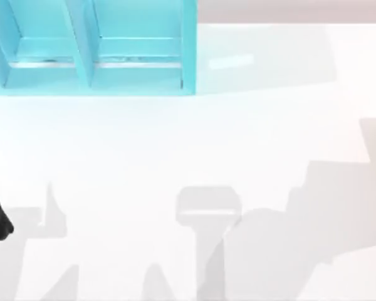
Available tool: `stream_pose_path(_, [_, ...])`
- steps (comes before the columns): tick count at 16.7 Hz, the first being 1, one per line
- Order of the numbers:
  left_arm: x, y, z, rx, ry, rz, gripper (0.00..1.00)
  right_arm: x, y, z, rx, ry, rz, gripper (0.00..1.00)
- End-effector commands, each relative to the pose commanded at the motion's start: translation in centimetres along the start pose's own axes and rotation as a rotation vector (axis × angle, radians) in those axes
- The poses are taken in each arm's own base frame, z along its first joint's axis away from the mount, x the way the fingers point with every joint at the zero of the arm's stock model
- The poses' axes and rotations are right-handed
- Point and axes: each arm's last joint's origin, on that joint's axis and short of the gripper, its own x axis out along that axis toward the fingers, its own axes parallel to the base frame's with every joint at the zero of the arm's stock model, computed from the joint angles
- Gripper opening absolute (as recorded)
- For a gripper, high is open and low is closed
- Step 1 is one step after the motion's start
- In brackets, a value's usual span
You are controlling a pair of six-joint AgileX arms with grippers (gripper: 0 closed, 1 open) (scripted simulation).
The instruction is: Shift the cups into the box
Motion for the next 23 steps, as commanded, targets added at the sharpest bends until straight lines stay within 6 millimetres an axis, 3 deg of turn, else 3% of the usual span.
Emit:
stream_pose_path(2, [0.0, 0.0, 0.0, 0.0, 0.0, 0.0, 1.0, 0.92, -0.08, -0.16, 0.0, 0.002, 0.003, 0.0])
stream_pose_path(6, [0.0, 0.0, 0.0, 0.0, 0.0, 0.0, 1.0, 0.97, -0.09, -0.16, 0.0, 0.002, 0.004, 0.0])
stream_pose_path(19, [0.0, 0.0, 0.0, 0.0, 0.0, 0.0, 1.0, 0.97, -0.09, -0.16, 0.0, 0.002, 0.004, 0.98])
stream_pose_path(23, [0.0, 0.0, 0.0, 0.0, 0.0, 0.0, 1.0, 0.97, -0.09, -0.16, 0.0, 0.002, 0.004, 1.0])
